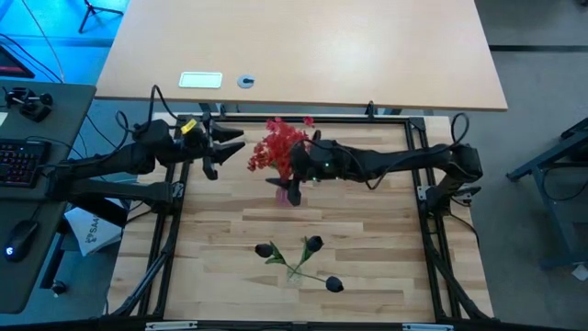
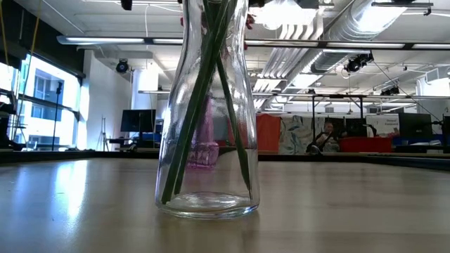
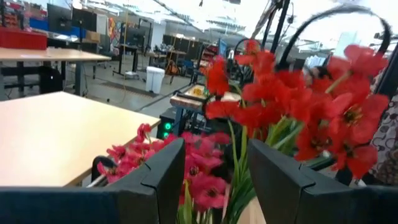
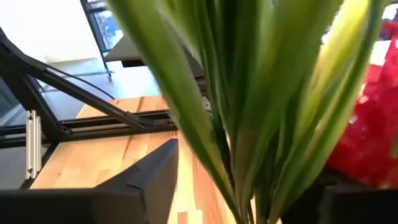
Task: Sort flowers into vase by color
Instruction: Put the red flowers into the pink vase
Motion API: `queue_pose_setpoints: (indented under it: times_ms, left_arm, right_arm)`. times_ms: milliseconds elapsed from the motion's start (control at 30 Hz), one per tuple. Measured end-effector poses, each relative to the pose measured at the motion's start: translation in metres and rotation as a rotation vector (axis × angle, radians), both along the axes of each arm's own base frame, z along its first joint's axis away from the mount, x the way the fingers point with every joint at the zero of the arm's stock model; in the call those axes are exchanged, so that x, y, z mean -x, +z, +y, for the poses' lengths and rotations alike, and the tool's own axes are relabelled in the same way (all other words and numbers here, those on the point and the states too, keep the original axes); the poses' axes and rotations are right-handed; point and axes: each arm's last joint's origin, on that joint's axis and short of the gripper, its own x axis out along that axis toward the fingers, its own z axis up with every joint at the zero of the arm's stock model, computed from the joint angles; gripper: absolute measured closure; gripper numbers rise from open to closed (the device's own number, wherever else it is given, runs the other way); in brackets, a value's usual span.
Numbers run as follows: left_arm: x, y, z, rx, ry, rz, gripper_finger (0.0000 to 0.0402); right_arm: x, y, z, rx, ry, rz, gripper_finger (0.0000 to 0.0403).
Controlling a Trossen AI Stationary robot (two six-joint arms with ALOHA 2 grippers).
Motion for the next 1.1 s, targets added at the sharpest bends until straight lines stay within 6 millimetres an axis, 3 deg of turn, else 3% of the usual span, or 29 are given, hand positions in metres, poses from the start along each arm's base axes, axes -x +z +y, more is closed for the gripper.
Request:
queue_pose_setpoints:
  times_ms: [200,833,967,1100]
  left_arm:
    - [0.0,-0.003,0.0,0.007,0.0,0.028,0.0241]
    - [0.0,-0.007,0.0,-0.004,0.001,0.071,0.0241]
    - [0.0,-0.007,0.0,-0.003,0.001,0.075,0.0241]
    - [0.0,-0.008,0.0,-0.001,0.001,0.083,0.0241]
  right_arm:
    - [0.001,0.025,0.0,0.04,0.008,0.058,0.0152]
    - [0.01,0.086,-0.004,0.071,0.02,0.048,0.0152]
    - [0.011,0.09,-0.002,0.07,0.025,0.049,0.017]
    - [0.012,0.088,0.001,0.109,-0.009,0.077,0.0238]
